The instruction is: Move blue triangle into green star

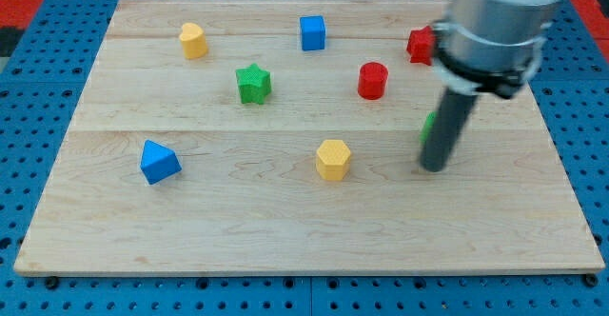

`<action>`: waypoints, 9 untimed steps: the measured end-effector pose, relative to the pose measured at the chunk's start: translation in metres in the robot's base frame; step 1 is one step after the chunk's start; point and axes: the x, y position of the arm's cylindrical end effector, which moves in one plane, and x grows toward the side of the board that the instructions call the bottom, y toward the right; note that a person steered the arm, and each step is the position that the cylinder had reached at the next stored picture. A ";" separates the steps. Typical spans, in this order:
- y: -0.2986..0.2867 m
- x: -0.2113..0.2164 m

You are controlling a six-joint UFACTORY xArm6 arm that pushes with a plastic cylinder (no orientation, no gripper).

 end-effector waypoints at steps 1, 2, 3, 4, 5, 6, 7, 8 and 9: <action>-0.074 0.020; -0.150 0.032; -0.253 0.034; -0.297 0.023; -0.283 -0.005; -0.265 -0.028; -0.295 -0.043; -0.304 -0.053; -0.287 -0.064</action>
